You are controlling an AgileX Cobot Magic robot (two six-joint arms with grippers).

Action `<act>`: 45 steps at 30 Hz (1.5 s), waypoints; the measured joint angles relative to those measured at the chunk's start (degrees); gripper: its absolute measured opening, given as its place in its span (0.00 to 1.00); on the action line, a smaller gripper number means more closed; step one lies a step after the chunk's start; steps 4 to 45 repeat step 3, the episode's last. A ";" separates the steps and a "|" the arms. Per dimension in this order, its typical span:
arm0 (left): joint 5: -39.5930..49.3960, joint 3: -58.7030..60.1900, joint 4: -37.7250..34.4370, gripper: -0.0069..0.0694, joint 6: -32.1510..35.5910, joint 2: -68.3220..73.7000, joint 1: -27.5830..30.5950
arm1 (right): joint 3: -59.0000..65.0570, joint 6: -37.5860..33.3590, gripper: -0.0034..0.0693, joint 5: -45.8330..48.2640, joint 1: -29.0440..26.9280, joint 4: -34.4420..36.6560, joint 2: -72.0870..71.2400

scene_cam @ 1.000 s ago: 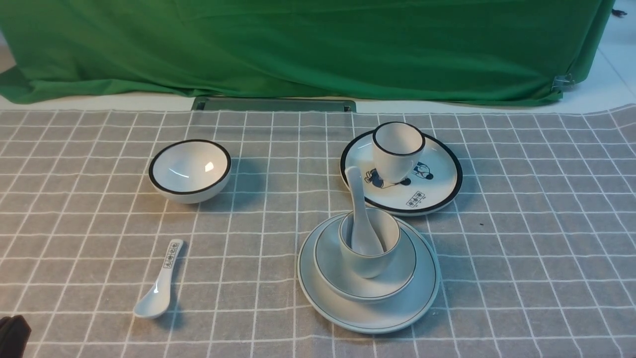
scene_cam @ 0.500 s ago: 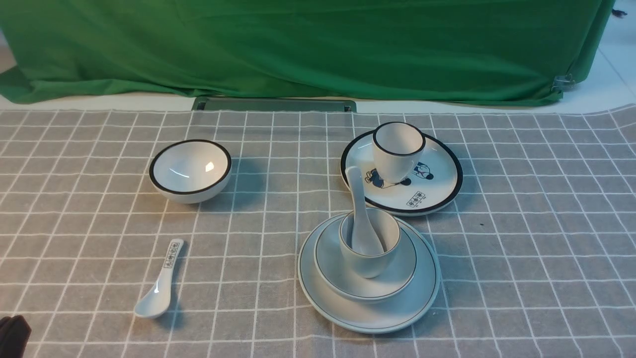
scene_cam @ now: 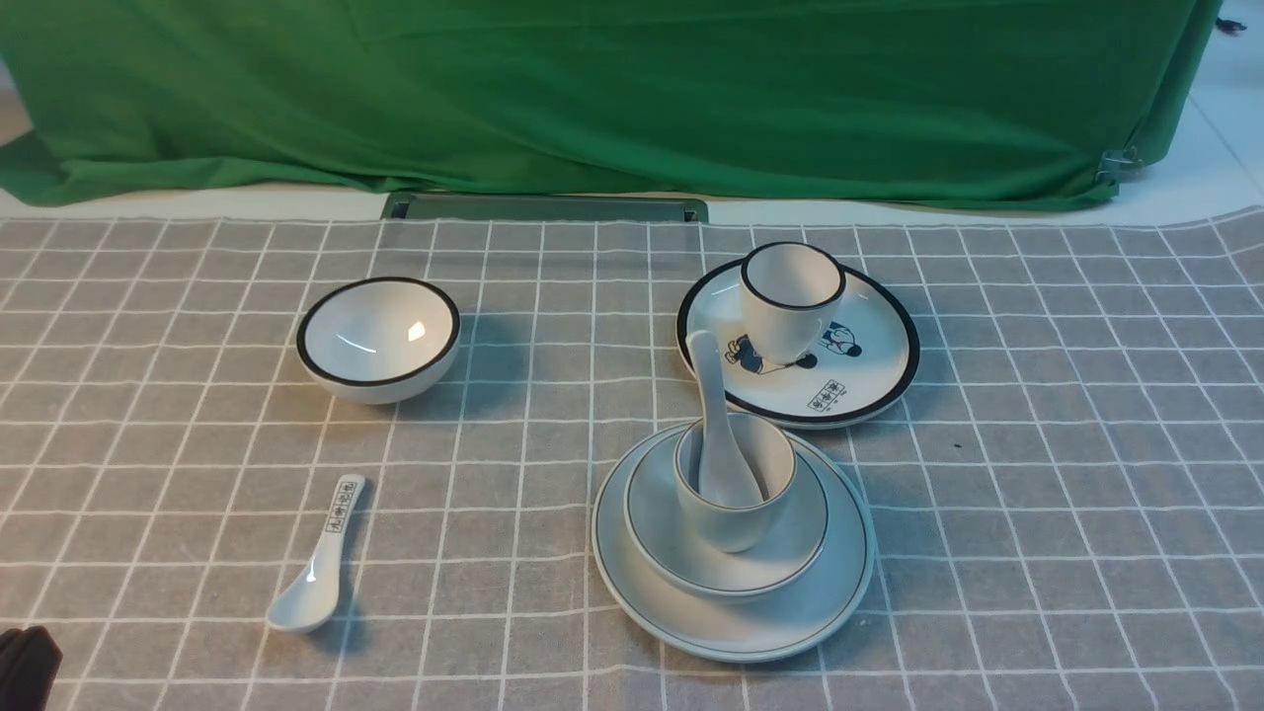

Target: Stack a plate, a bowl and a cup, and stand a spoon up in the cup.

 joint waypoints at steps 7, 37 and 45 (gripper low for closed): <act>0.00 0.00 0.00 0.11 0.00 0.00 0.00 | 0.00 0.00 0.37 0.00 0.00 0.00 0.00; 0.00 0.00 0.00 0.11 0.00 0.00 0.00 | 0.00 0.00 0.37 0.00 0.00 0.00 0.00; 0.00 0.00 0.00 0.11 0.00 0.00 0.00 | 0.00 0.00 0.37 0.00 0.00 0.00 0.00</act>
